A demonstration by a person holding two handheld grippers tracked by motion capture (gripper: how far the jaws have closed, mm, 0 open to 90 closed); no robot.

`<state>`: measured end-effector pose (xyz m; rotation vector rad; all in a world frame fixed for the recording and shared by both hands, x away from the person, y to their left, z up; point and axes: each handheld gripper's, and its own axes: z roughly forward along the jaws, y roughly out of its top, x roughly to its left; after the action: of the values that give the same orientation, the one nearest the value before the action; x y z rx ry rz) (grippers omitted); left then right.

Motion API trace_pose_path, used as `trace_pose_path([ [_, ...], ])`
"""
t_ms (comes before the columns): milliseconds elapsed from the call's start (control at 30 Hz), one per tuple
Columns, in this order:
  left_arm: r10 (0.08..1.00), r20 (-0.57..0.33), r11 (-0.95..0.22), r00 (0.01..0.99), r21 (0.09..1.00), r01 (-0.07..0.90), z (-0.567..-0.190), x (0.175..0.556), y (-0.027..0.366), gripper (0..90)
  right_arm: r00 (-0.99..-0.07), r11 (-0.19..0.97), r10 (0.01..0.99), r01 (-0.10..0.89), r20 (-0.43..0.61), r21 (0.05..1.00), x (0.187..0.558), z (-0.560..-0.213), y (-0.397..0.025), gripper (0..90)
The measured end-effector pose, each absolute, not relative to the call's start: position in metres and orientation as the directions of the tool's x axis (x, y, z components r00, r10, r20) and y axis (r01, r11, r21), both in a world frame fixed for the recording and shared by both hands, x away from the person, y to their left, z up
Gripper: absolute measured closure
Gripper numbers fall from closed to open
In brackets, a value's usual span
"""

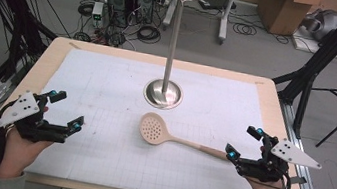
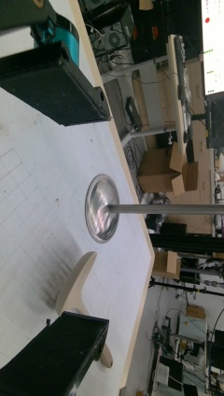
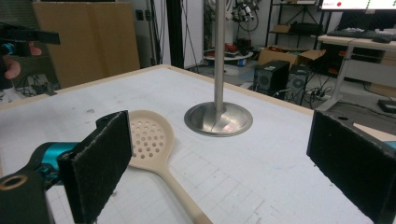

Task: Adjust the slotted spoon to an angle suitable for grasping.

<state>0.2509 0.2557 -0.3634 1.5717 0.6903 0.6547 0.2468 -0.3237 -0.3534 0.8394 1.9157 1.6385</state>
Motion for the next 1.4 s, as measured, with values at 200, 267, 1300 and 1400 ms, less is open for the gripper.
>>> trace_pose_path([
  [200, 0.751, 0.019, -0.084, 0.660, 0.994, 0.068, -0.364, 0.250, 0.255, 3.3, -0.710, 0.110, 0.704, 0.157, 0.035, 0.982, 0.251, -0.357, -0.318, 5.8],
  [267, 0.748, 0.020, -0.086, 0.663, 0.994, 0.068, -0.364, 0.250, 0.255, 3.3, -0.714, 0.121, 0.699, 0.164, 0.034, 0.979, 0.252, -0.359, -0.314, 5.9],
  [1300, 0.754, 0.006, -0.085, 0.657, 0.992, 0.089, -0.369, 0.247, 0.258, 3.3, -0.780, 0.198, 0.626, 0.178, 0.016, 0.964, 0.272, -0.388, -0.283, 67.9],
  [1400, 0.756, 0.006, -0.084, 0.655, 0.993, 0.087, -0.369, 0.246, 0.259, 3.2, -0.786, 0.192, 0.617, 0.194, 0.036, 0.962, 0.275, -0.390, -0.279, 73.6],
])
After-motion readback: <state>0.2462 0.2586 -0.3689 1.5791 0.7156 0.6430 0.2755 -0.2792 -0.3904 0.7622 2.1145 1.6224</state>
